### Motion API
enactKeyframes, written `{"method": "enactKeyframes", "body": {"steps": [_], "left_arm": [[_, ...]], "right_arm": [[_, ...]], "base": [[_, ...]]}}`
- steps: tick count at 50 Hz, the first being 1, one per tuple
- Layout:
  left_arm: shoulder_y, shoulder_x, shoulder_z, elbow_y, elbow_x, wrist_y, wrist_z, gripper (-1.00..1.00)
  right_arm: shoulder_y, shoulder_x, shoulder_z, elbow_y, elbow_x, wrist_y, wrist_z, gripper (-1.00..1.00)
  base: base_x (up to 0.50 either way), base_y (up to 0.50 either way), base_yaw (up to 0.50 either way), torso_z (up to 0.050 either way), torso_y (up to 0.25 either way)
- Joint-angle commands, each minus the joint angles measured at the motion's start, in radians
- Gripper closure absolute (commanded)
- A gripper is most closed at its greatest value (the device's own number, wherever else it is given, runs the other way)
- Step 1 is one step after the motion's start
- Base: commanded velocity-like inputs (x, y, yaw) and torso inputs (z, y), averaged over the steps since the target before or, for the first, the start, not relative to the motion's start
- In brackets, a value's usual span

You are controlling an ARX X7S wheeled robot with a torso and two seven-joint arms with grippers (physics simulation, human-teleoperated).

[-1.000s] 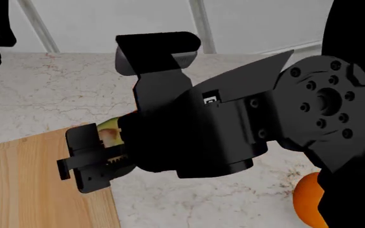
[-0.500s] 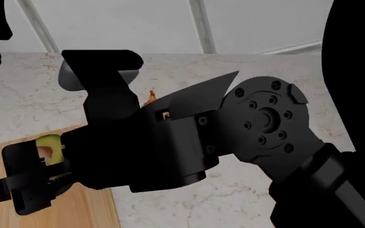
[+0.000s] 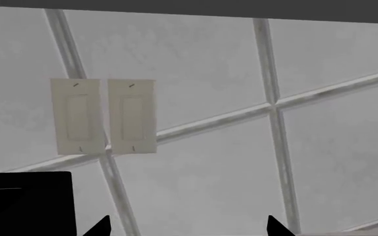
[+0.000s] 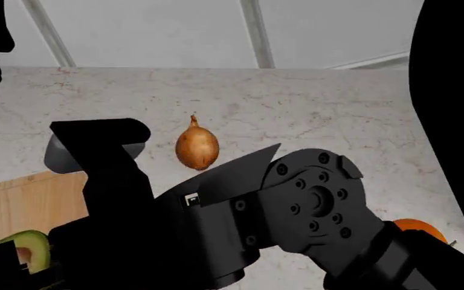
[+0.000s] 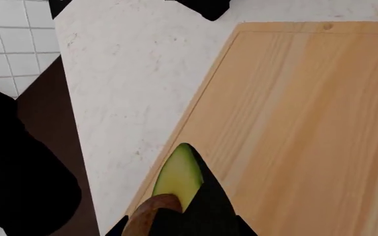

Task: Clear the non-vegetable object off the cutting board and place the vegetables onto it.

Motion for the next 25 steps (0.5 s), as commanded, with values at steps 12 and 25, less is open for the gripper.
{"method": "enactKeyframes", "body": {"steps": [12,25], "left_arm": [[0.004,-0.006,0.0,-0.003,-0.009,0.006,-0.007,-1.0],[0.011,-0.01,-0.007,0.006,-0.019,0.002,-0.017,-1.0]], "right_arm": [[-0.064,-0.01,-0.033,-0.025,-0.017,0.007,-0.033,1.0],[-0.086,0.005,-0.035,-0.029,-0.04,-0.002,-0.052,1.0]], "base": [[0.0,0.0,0.0,0.0,0.0],[0.0,0.0,0.0,0.0,0.0]]}}
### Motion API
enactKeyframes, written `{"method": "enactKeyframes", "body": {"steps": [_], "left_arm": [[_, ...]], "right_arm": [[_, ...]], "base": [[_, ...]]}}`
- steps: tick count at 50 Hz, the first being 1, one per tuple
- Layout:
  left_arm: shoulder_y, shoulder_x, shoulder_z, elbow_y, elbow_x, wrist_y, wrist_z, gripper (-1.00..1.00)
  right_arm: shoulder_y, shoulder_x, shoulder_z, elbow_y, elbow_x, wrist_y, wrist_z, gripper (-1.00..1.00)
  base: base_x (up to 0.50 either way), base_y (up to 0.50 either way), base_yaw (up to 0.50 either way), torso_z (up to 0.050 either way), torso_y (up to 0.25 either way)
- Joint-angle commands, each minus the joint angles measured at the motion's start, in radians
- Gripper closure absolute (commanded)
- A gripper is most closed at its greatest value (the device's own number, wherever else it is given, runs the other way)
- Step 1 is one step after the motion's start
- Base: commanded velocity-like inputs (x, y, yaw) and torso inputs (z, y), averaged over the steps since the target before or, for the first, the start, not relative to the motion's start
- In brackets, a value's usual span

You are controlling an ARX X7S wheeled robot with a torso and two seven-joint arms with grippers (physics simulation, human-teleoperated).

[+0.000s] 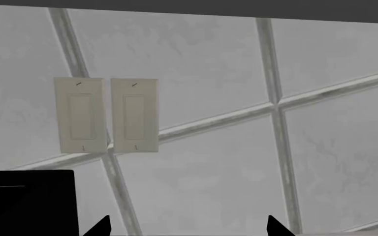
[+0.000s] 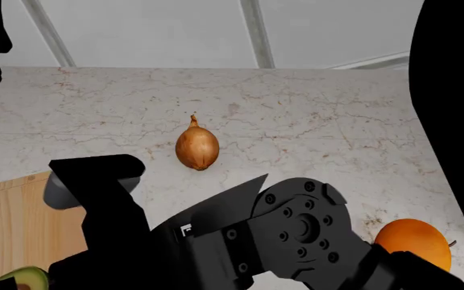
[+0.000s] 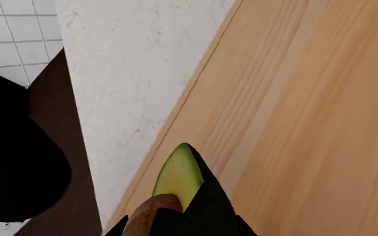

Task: Clear the non-vegetable object off the cutting board and place the vegetables onto it.

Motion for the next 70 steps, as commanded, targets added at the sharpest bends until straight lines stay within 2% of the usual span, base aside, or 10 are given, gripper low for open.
{"method": "enactKeyframes", "body": {"steps": [1,2,3,15,31,45,58,62,70], "left_arm": [[0.007,-0.003,-0.003,0.006,-0.007,-0.001,-0.008,-1.0],[0.007,-0.002,-0.004,0.006,-0.008,-0.001,-0.008,-1.0],[0.007,-0.001,-0.004,0.006,-0.009,-0.001,-0.009,-1.0],[0.006,-0.003,-0.006,0.008,-0.017,-0.002,-0.015,-1.0],[-0.006,-0.001,-0.001,0.008,-0.026,-0.007,-0.024,-1.0],[-0.004,-0.001,0.008,0.003,-0.029,0.001,-0.025,-1.0],[-0.004,-0.001,0.013,0.005,-0.034,0.002,-0.03,-1.0],[-0.003,-0.002,0.011,0.007,-0.037,0.001,-0.034,-1.0],[0.0,-0.004,0.011,0.008,-0.041,0.003,-0.037,-1.0]], "right_arm": [[-0.016,0.007,0.001,-0.009,-0.033,0.002,-0.029,1.0],[-0.014,0.006,0.001,-0.009,-0.032,0.002,-0.029,1.0],[-0.01,0.006,0.001,-0.012,-0.032,0.004,-0.031,-1.0],[0.033,0.012,-0.003,-0.041,0.004,0.007,0.004,-1.0],[0.191,0.074,-0.002,-0.171,0.19,-0.028,0.191,-1.0],[0.313,0.132,-0.019,-0.131,0.215,0.031,0.229,-1.0],[0.398,0.138,-0.01,-0.001,-0.055,0.201,0.086,-1.0],[0.419,0.134,-0.003,0.001,-0.184,0.256,-0.002,-1.0],[0.454,0.141,0.002,0.074,-0.387,0.263,-0.161,-1.0]], "base": [[0.0,0.0,0.0,0.0,0.0],[0.0,0.0,0.0,0.0,0.0],[0.0,0.0,0.0,0.0,0.0],[0.0,0.0,0.0,0.0,0.0],[0.0,0.0,0.0,0.0,0.0],[0.0,0.0,0.0,0.0,0.0],[0.0,0.0,0.0,0.0,0.0],[0.0,0.0,0.0,0.0,0.0],[0.0,0.0,0.0,0.0,0.0]]}}
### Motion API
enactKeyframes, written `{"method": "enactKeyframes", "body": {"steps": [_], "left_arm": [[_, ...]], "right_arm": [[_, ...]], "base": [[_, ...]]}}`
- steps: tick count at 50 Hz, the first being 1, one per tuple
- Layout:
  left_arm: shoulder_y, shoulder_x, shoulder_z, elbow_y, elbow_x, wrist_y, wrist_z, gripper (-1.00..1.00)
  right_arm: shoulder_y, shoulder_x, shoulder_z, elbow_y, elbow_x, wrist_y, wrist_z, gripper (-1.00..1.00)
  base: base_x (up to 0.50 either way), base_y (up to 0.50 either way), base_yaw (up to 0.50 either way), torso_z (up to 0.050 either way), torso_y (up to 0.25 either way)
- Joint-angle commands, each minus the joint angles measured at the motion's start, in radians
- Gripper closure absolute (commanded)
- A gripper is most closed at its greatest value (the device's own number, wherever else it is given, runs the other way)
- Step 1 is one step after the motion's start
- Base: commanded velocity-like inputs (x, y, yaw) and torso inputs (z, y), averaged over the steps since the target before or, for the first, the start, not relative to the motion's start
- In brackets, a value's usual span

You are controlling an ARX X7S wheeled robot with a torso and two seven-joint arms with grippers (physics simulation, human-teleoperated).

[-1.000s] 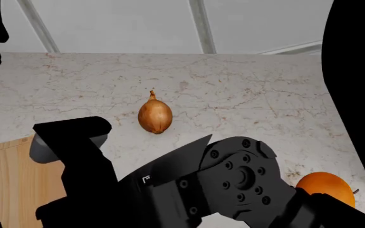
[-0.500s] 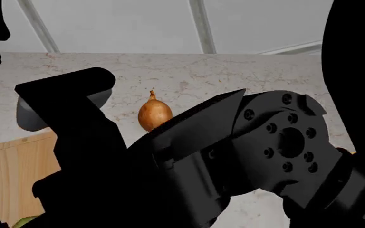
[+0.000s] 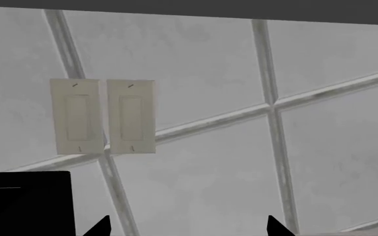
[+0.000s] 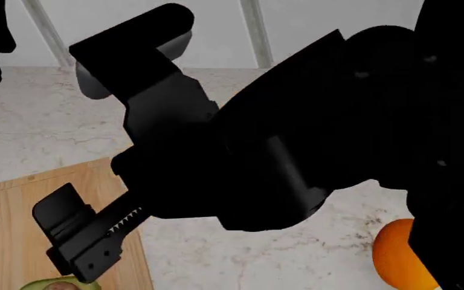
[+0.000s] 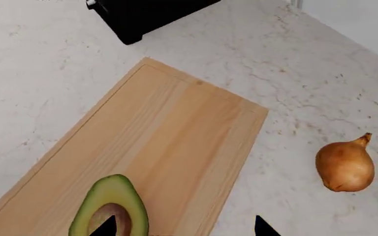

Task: Clear the non-vegetable object off the cutting board and place the vegetables onto it.

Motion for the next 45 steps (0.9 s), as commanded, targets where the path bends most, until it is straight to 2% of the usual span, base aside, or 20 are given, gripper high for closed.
{"method": "enactKeyframes", "body": {"steps": [1,6,8,13,35,36,37,45], "left_arm": [[0.006,-0.003,0.004,-0.001,-0.002,0.005,-0.003,-1.0],[0.002,-0.004,0.009,-0.004,-0.001,0.01,-0.002,-1.0],[0.0,-0.005,0.013,-0.009,0.001,0.015,0.001,-1.0],[-0.004,-0.009,0.019,-0.023,0.006,0.025,0.007,-1.0],[-0.003,-0.01,0.031,-0.023,0.001,0.029,-0.001,-1.0],[-0.007,-0.01,0.038,-0.029,0.007,0.034,0.002,-1.0],[-0.006,-0.01,0.038,-0.029,0.006,0.034,0.001,-1.0],[-0.002,-0.012,0.043,-0.033,0.007,0.04,0.002,-1.0]], "right_arm": [[0.054,0.014,0.005,0.081,-0.28,0.043,-0.198,-1.0],[0.052,0.017,0.0,0.11,-0.372,0.002,-0.271,-1.0],[0.08,0.019,-0.051,0.112,-0.488,-0.001,-0.38,-1.0],[0.094,0.013,-0.097,0.2,-0.597,-0.046,-0.494,-1.0],[0.065,-0.076,-0.194,0.476,-0.808,-0.239,-0.685,-1.0],[0.032,-0.14,-0.217,0.626,-0.871,-0.351,-0.776,-1.0],[0.034,-0.159,-0.223,0.71,-0.886,-0.372,-0.798,-1.0],[0.032,-0.218,-0.251,0.873,-0.952,-0.475,-0.883,-1.0]], "base": [[0.0,0.0,0.0,0.0,0.0],[0.0,0.0,0.0,0.0,0.0],[0.0,0.0,0.0,0.0,0.0],[0.0,0.0,0.0,0.0,0.0],[0.0,0.0,0.0,0.0,0.0],[0.0,0.0,0.0,0.0,0.0],[0.0,0.0,0.0,0.0,0.0],[0.0,0.0,0.0,0.0,0.0]]}}
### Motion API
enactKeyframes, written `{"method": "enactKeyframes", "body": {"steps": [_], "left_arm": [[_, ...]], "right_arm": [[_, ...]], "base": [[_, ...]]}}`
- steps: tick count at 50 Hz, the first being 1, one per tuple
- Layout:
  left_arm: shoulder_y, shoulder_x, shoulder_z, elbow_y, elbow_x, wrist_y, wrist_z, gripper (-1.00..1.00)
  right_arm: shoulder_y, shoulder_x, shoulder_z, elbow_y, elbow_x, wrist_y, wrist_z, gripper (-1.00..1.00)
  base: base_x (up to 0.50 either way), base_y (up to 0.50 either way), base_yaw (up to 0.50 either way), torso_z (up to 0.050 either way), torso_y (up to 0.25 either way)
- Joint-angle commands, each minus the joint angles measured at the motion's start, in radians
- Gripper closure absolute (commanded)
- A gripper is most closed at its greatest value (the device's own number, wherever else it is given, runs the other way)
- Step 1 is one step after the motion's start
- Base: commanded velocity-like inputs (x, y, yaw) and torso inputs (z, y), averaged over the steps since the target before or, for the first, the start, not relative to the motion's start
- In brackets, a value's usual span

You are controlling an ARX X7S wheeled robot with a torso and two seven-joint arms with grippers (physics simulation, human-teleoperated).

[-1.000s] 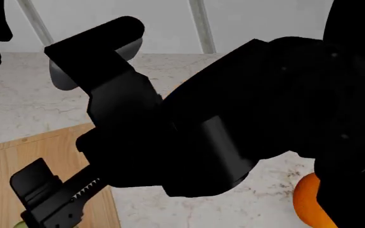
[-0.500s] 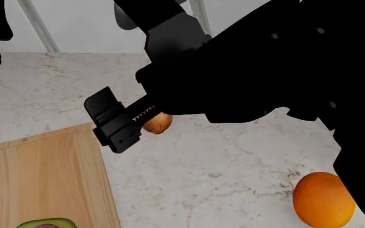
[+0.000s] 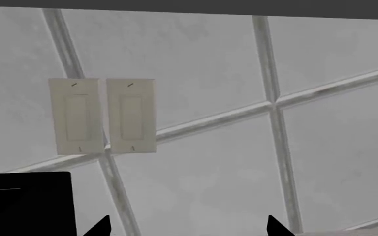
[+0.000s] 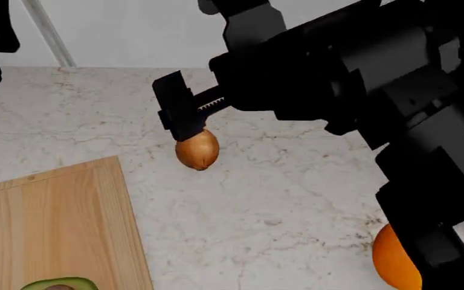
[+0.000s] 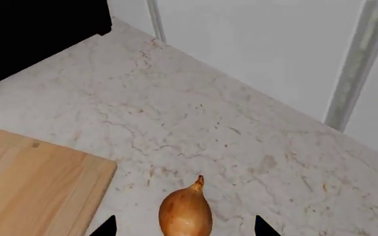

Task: Clear the non-vegetable object off the cutting board and place the vegetables onto it.

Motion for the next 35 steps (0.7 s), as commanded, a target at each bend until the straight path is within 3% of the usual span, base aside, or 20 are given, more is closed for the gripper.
{"method": "enactKeyframes", "body": {"steps": [1,10,35], "left_arm": [[0.002,-0.002,0.009,-0.007,0.002,0.008,0.0,-1.0],[-0.009,-0.002,0.017,-0.014,0.002,0.009,-0.001,-1.0],[0.014,-0.013,0.017,-0.015,-0.003,0.026,-0.002,-1.0]], "right_arm": [[-0.018,-0.1,-0.051,0.284,-0.127,-0.173,-0.161,-1.0],[-0.02,-0.242,-0.088,0.587,-0.195,-0.295,-0.318,-1.0],[-0.096,-0.249,-0.145,0.61,-0.051,-0.377,-0.289,-1.0]], "base": [[0.0,0.0,0.0,0.0,0.0],[0.0,0.0,0.0,0.0,0.0],[0.0,0.0,0.0,0.0,0.0]]}}
